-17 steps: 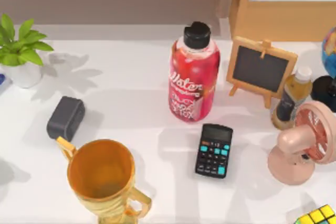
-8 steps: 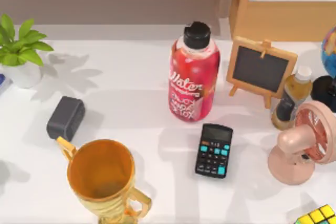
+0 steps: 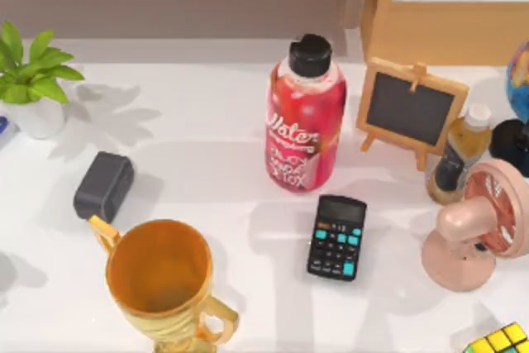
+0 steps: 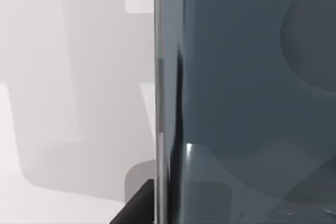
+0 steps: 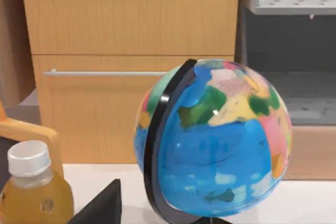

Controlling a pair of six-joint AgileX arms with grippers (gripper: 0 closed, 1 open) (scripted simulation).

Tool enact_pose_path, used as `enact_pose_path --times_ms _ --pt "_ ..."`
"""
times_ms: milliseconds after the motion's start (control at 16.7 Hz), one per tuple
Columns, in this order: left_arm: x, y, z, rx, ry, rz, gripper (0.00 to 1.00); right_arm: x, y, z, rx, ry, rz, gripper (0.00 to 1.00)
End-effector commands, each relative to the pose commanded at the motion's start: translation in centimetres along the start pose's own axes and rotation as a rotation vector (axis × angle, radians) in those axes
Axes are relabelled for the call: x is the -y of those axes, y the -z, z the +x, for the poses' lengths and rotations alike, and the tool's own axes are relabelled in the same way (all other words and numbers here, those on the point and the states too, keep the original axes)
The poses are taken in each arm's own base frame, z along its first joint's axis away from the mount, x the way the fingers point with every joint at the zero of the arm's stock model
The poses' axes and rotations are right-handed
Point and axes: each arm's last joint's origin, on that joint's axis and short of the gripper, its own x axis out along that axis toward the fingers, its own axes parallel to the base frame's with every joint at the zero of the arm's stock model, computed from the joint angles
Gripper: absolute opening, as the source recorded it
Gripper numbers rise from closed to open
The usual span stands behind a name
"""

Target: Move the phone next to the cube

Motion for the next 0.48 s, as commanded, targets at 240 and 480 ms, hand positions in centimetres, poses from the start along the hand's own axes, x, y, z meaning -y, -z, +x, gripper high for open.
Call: enact_pose_path --times_ms 240,480 --pt "0.00 0.00 0.00 0.000 0.000 0.000 0.00 0.00 0.00 0.00 0.000 0.000 0.000 1.00" --pt "0.00 0.00 0.00 0.000 0.000 0.000 0.00 0.00 0.00 0.00 0.000 0.000 0.000 1.00"
